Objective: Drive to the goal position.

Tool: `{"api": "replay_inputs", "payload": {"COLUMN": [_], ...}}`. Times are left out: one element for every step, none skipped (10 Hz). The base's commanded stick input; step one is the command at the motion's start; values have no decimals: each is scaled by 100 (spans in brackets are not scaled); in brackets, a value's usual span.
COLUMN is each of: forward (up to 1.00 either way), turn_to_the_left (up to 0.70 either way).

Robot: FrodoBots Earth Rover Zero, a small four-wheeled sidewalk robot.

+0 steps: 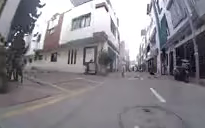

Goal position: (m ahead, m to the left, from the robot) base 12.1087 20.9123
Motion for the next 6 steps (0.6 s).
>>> {"api": "replay_inputs", "payload": {"forward": [100,100,100,100,100,100], "turn_to_the_left": [0,0,0,0,0,0]}}
